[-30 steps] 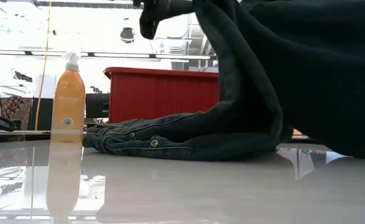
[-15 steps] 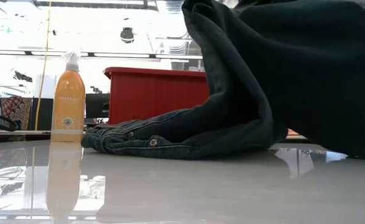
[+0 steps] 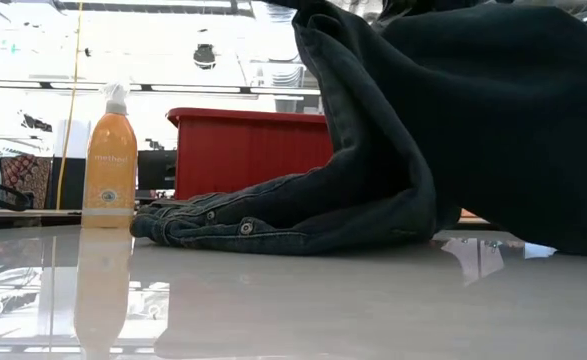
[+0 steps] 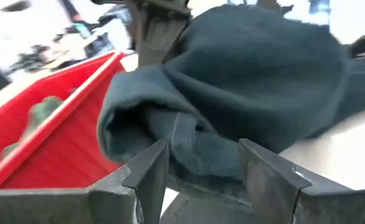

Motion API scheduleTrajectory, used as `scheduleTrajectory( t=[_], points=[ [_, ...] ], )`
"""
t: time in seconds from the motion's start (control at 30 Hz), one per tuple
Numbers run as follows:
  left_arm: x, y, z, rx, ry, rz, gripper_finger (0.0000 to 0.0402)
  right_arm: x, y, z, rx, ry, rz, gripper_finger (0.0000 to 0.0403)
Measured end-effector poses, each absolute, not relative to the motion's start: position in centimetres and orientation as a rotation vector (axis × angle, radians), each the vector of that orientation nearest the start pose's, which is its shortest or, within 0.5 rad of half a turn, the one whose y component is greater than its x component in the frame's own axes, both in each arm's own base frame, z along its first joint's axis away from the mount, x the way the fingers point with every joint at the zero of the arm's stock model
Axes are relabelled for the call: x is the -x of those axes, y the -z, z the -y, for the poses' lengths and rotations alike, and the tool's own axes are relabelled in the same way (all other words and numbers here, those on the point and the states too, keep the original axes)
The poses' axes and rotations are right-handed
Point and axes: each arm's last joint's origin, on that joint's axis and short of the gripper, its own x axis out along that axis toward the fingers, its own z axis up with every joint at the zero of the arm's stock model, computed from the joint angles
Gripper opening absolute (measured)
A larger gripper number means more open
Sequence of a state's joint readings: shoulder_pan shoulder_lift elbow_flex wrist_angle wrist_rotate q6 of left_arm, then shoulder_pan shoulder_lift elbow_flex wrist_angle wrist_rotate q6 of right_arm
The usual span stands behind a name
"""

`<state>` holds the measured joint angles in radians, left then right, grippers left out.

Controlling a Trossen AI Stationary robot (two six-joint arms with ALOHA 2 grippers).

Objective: Fold laundry
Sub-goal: Fold the dark blue pants

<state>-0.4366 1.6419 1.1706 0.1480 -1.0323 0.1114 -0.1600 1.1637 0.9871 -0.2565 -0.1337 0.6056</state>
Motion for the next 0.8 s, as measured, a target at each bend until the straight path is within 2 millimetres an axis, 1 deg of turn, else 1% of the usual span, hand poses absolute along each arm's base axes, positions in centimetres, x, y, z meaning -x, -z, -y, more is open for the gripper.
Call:
scheduleTrajectory(
  t=[0.13, 0.23, 0.3, 0.37, 0.4, 0.47, 0.53, 0.63, 0.8],
  points=[
    [-34.0, -27.8, 14.2, -0.329, -0.743, -0.238, 0.0184, -25.2, -32.2, 3.7, -0.655, 0.152, -0.409, 0.0031],
    [-34.6, -27.9, 15.1, -0.397, -0.826, -0.255, 0.0184, -25.2, -32.2, 3.6, -0.655, 0.132, -0.413, 0.0031],
    [-35.3, -28.5, 15.5, -0.448, -0.823, -0.271, 0.0184, -25.2, -32.2, 3.6, -0.655, 0.131, -0.413, 0.0033],
    [-36.2, -28.9, 15.9, -0.48, -0.778, -0.278, 0.0184, -25.2, -32.2, 3.6, -0.652, 0.13, -0.413, 0.0033],
    [-36.6, -29.0, 16.2, -0.489, -0.757, -0.28, 0.0184, -25.2, -32.2, 3.6, -0.65, 0.13, -0.412, 0.0032],
    [-37.2, -28.7, 16.4, -0.519, -0.767, -0.296, 0.0184, -25.2, -32.2, 3.6, -0.645, 0.128, -0.413, 0.0032],
    [-37.2, -28.8, 16.4, -0.554, -0.797, -0.317, 0.0184, -25.2, -32.2, 3.6, -0.645, 0.128, -0.413, 0.0032],
    [-37.2, -29.1, 16.1, -0.559, -0.821, -0.323, 0.0184, -25.2, -32.2, 3.6, -0.645, 0.128, -0.412, 0.0034],
    [-37.3, -28.5, 15.6, -0.616, -0.803, -0.375, 0.0184, -25.2, -32.2, 3.6, -0.645, 0.127, -0.41, 0.0034]
  ],
)
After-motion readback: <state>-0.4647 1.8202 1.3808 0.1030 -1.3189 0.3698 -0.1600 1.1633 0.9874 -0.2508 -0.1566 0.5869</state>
